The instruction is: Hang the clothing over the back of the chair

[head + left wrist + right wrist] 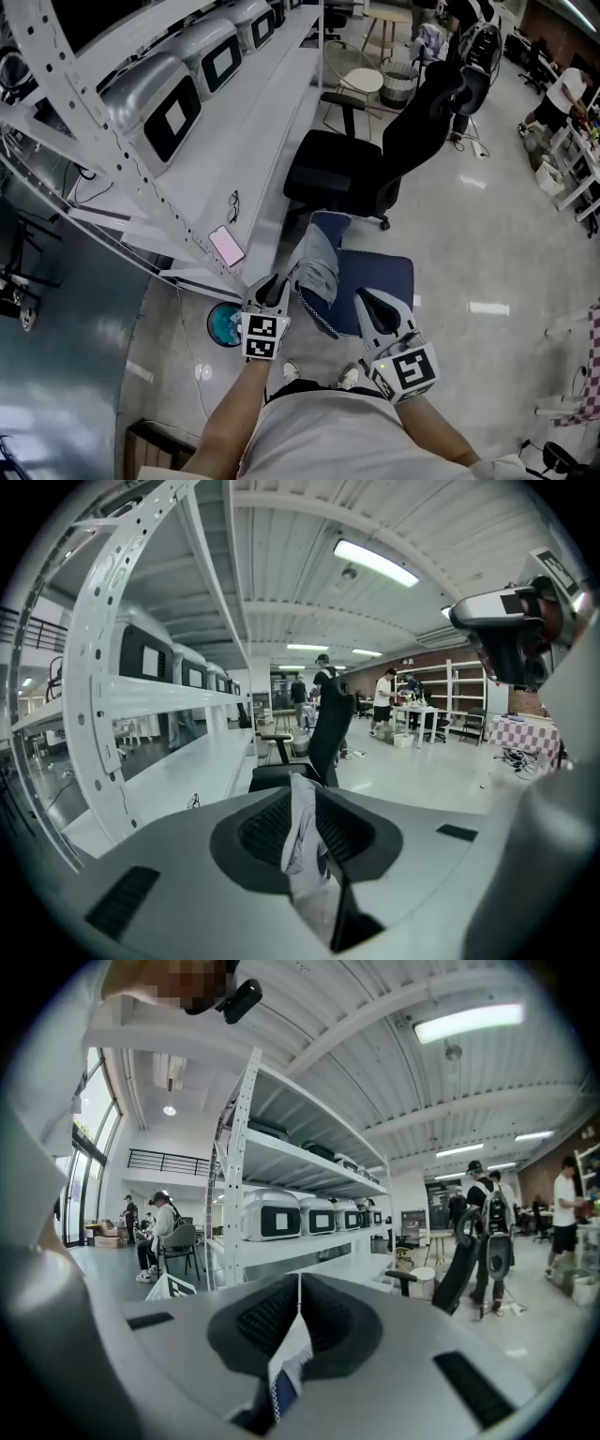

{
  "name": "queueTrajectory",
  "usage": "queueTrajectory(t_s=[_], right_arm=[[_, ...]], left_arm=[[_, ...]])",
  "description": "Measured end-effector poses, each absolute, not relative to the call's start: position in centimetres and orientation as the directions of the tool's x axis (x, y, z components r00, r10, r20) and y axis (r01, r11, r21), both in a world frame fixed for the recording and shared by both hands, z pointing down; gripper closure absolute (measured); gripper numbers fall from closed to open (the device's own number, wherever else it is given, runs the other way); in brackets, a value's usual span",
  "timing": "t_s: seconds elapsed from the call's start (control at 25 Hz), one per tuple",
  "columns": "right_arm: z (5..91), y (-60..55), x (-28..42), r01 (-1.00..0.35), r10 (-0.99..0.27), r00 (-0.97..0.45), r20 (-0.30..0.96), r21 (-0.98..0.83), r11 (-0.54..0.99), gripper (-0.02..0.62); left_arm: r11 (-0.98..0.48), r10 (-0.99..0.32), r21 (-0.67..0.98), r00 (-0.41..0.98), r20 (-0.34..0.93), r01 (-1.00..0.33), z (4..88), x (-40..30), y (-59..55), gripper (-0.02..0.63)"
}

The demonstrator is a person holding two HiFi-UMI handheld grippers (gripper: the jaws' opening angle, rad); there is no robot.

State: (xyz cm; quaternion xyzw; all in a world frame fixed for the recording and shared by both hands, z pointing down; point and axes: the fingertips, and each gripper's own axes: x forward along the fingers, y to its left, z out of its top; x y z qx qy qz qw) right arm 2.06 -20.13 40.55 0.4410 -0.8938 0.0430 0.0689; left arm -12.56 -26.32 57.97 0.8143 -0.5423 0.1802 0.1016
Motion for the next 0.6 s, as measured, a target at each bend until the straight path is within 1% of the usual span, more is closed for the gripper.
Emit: queueTrajectory(t_s=[0.04, 0.16, 0.32, 0.6], right_arm=[[40.5, -20.1, 2.2, -0.792, -0.780, -0.605, 0.158, -0.018, 0.610, 0.577], [40.4, -19.9, 2.8, -0.784, -0.773, -0.616, 0.152, -0.024, 0.620, 0.577], [40.5, -19.4, 3.8, -0.776, -0.766, -0.627, 0.144, -0.036, 0.629, 0.577], [41.8, -18.9, 6.6, -0.762, -0.749, -0.646, 0.146, -0.066, 0.644, 0.577]], left_arm=[[-0.398, -0.845, -0.028, 0.354, 0.401, -0.917, 57.6, -12.0, -26.2, 0.541], [-0.414, -0.835, -0.019, 0.372, 0.405, -0.910, 56.7, -10.6, -25.7, 0.573], [-0.414, -0.821, 0.001, 0.373, 0.433, -0.910, 56.9, -9.5, -24.2, 0.591], [-0.383, -0.823, -0.003, 0.340, 0.455, -0.924, 57.2, -7.6, -22.2, 0.594]])
